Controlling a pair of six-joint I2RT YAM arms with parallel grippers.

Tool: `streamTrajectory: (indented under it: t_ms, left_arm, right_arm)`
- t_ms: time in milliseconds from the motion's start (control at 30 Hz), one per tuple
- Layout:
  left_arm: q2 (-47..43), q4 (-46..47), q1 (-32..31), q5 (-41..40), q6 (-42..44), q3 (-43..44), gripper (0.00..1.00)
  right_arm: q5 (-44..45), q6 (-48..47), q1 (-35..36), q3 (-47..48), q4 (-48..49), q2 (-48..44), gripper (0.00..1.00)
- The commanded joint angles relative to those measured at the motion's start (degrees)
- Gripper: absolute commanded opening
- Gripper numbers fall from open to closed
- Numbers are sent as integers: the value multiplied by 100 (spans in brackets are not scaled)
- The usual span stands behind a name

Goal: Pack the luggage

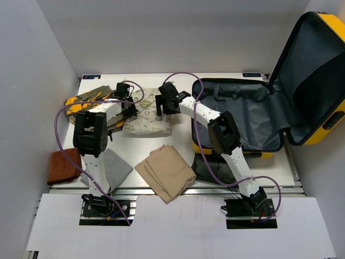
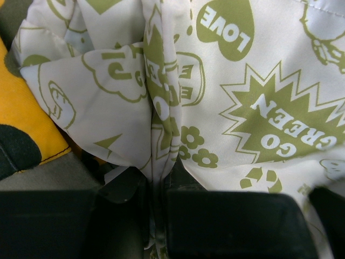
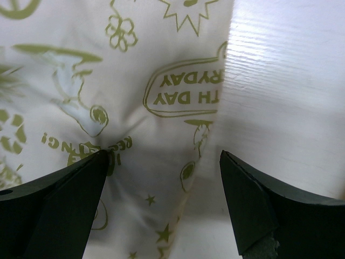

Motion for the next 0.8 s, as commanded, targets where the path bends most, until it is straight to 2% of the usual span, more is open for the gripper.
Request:
streamTrajectory:
  t_ms: [0, 100, 167, 200, 233, 300, 467, 533, 633, 767]
  left_arm:
    - [74, -145, 142, -376, 434, -283, 0]
    - [57, -22, 142, -69, 548, -283, 0]
    - [22, 66, 142, 360, 619, -248, 0]
    - [-4, 92, 72, 485, 627, -213, 0]
    - [-48, 119, 2, 677, 697, -169, 0]
    - [-180, 110, 1, 968, 768, 119, 0]
    - [-891, 31, -104, 1759, 672, 762, 0]
    - [-1444, 388, -235, 1944, 540, 790, 0]
    - [-1902, 865, -543, 2542, 338, 754, 0]
    - [-1763, 787, -1323, 2604, 241, 1166, 0]
  right_arm:
    - [-307, 144, 12, 174, -23, 362, 89]
    - [-904, 100, 20, 164, 337, 415, 86]
    - [-1657, 29, 12, 156, 626, 346, 65]
    - [-1792, -58, 20, 173, 750, 276, 50]
    - [-1863, -207, 20, 173, 864, 214, 23]
    - [-1908, -427, 12, 287, 1076, -83, 0]
    - [-1144, -1112, -85, 481, 1217, -1068, 0]
    - [-932, -1192, -146, 280, 1261, -1666, 0]
    - [-1186, -921, -375, -511, 1446, -2475, 0]
    - [-1731, -438, -1216, -1048, 1051, -3213, 0]
